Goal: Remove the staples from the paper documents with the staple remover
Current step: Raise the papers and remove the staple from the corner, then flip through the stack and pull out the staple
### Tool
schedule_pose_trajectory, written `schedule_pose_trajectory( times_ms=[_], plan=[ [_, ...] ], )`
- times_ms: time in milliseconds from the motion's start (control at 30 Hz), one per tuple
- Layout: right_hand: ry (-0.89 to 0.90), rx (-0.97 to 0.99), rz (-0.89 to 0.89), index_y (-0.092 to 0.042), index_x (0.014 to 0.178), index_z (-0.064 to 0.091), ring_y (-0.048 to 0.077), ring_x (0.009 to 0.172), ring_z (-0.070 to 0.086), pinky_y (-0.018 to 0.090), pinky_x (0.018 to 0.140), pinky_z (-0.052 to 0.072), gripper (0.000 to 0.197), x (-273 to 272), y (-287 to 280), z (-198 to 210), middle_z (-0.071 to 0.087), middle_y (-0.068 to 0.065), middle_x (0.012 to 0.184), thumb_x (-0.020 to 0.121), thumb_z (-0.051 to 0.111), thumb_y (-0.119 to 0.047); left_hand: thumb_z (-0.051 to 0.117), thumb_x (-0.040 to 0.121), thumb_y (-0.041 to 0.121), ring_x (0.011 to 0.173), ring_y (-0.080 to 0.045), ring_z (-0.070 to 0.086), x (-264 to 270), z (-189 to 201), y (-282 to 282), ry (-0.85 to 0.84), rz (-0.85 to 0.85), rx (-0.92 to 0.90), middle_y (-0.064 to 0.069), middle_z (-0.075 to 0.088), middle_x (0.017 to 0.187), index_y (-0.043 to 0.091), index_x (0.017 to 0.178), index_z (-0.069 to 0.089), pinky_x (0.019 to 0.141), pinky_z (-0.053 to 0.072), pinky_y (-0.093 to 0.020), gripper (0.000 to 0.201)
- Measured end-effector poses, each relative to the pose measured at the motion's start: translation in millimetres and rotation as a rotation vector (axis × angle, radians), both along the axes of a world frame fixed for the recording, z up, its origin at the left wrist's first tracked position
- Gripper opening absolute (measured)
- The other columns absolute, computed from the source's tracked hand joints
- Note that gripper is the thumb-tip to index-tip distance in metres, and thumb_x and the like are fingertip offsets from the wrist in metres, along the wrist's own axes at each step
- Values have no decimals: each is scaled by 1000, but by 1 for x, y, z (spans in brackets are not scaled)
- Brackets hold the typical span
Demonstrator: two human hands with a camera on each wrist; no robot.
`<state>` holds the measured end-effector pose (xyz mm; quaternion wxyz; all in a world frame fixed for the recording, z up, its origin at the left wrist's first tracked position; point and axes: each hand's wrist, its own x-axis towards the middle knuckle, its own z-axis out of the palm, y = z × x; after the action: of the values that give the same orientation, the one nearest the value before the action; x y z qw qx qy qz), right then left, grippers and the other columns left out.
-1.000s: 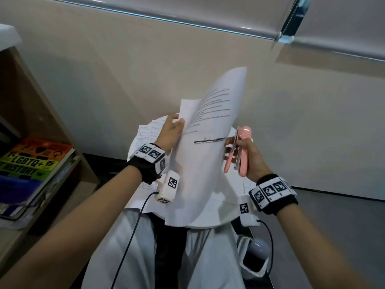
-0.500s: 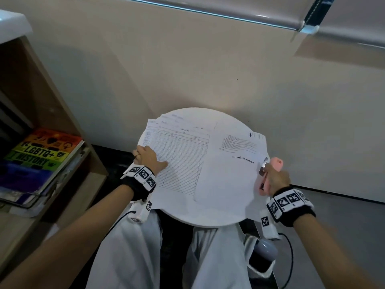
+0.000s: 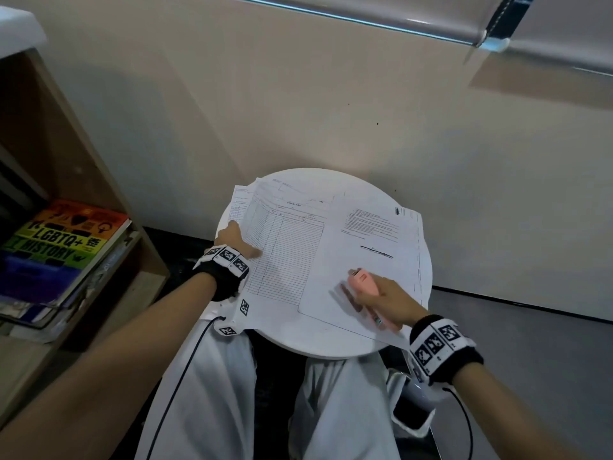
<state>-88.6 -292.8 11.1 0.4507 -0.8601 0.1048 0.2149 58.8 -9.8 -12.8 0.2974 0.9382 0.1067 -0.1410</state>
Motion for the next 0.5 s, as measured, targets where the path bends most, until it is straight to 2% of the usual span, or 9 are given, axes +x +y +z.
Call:
schedule_pose_trajectory(
  times_ms=[67,100,167,233,300,333,400,433,500],
  plan=[
    [-12,-123,113,-32,137,45,16,96,54,33,86,44,69,-1,3,-9,55,-8,111,72,62,-47,72,81,23,106,-38,59,-4,0,2,-114,9,-103,-21,63,116,-3,113,58,78,47,-35,43],
    [-27,-156,127,-36,141,40,13,99,48,34,89,39,82,-1,4,-12,51,-13,114,65,59,-57,69,83,22,104,-38,60,-5,-1,5,-151,17,-157,-21,65,111,-3,108,62,78,47,-34,36],
    [-39,-140,76,-36,141,41,13,93,51,30,82,38,90,2,-1,-15,53,-11,118,57,58,-65,71,75,30,99,-41,62,-9,2,15,-217,46,-249,-21,69,102,1,99,69,82,52,-40,37],
    [-49,-117,22,-30,136,46,14,80,57,23,65,42,85,2,-7,-9,58,-2,114,58,64,-58,69,60,38,91,-39,64,-11,-2,32,-271,103,-310,-21,70,94,2,87,72,80,55,-46,46],
    [-50,-107,22,-25,135,48,13,77,59,20,60,44,68,3,-13,-6,60,3,113,73,71,-41,71,54,44,97,-36,62,-15,-1,47,-292,199,-339,-16,67,103,7,86,74,85,54,-45,49],
    [-48,-104,24,-24,136,47,13,79,60,19,61,45,61,3,-16,-7,60,4,114,80,70,-33,74,56,43,101,-33,60,-19,3,52,-266,233,-360,-12,66,106,11,90,75,87,52,-42,46],
    [-46,-113,28,-22,137,46,10,74,57,14,55,42,57,4,-17,-10,60,4,112,84,68,-25,77,68,29,101,-27,60,-25,4,62,-139,261,-405,-6,68,103,12,101,73,85,50,-32,37],
    [-47,-126,29,-21,135,47,9,70,54,12,52,39,56,4,-16,-11,60,5,110,84,68,-23,77,71,23,97,-27,62,-26,0,67,-83,279,-443,-7,70,102,11,103,72,83,49,-30,35],
    [-57,-149,29,-17,133,50,11,73,53,15,54,37,54,5,-14,-14,60,5,112,82,68,-18,78,71,14,88,-26,65,-28,-4,74,-91,333,-523,-14,72,101,6,102,73,79,49,-29,33]
  ],
)
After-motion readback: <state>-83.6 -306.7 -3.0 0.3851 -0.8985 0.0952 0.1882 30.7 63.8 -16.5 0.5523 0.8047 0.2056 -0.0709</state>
